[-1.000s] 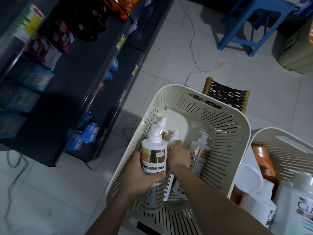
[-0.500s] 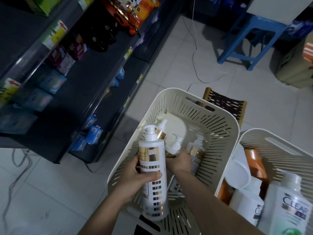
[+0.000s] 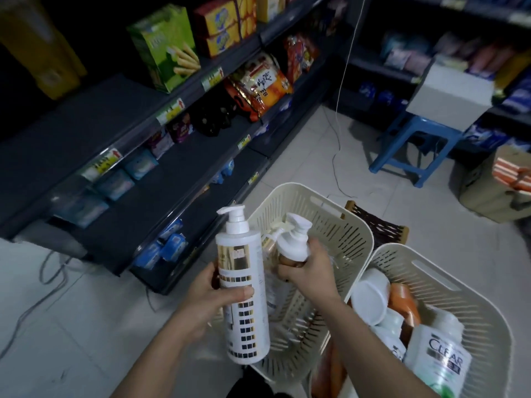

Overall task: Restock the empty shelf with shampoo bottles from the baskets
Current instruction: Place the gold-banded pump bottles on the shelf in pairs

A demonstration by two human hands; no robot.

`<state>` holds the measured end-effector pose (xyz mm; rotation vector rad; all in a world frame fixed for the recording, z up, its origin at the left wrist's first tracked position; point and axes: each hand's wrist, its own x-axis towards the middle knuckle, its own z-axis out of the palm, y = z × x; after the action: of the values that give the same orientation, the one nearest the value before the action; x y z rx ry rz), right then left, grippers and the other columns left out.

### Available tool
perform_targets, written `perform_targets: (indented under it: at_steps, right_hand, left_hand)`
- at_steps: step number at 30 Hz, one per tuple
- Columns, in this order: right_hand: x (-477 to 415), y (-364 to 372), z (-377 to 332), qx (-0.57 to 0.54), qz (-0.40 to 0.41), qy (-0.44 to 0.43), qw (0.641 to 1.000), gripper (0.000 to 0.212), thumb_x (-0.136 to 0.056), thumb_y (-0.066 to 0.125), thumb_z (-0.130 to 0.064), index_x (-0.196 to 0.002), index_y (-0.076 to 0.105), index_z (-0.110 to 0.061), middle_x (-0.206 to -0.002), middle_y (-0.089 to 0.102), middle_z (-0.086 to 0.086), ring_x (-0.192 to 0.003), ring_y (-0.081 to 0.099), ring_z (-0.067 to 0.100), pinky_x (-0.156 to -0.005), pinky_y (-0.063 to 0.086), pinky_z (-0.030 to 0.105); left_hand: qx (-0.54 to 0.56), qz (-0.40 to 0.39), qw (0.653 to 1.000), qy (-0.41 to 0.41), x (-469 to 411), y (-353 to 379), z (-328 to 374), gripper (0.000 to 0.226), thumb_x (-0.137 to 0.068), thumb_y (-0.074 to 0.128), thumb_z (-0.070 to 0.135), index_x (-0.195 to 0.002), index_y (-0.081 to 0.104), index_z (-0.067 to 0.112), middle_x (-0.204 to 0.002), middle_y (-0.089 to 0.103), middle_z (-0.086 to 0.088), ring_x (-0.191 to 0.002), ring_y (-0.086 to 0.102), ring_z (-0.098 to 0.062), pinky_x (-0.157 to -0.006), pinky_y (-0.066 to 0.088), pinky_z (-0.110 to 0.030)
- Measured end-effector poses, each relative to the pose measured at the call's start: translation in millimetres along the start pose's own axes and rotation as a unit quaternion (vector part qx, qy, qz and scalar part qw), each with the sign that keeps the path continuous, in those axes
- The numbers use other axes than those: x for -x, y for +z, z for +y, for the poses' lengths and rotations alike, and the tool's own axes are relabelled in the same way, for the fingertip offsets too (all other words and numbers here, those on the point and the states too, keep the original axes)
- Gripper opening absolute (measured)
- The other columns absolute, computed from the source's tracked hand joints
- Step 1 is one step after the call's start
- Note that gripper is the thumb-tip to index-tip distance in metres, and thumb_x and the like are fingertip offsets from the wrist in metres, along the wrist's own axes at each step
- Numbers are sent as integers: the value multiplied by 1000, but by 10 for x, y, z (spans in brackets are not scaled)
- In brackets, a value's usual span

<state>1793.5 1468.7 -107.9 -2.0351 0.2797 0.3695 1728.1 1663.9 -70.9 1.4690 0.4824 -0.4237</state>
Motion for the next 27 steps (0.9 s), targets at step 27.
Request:
perform_targets:
  at_steps: [27]
  right_hand:
    - [2035, 941, -2111, -90, -445, -262, 852, 62, -59, 92, -5, -112, 65, -25, -98, 77, -2, -90, 73, 16, -78, 57, 32]
  left_hand:
    - [149, 405, 871, 234, 3195, -1261, -64, 91, -24, 96, 38, -103, 66, 4, -94, 74, -18, -85, 71, -36, -67, 58, -39]
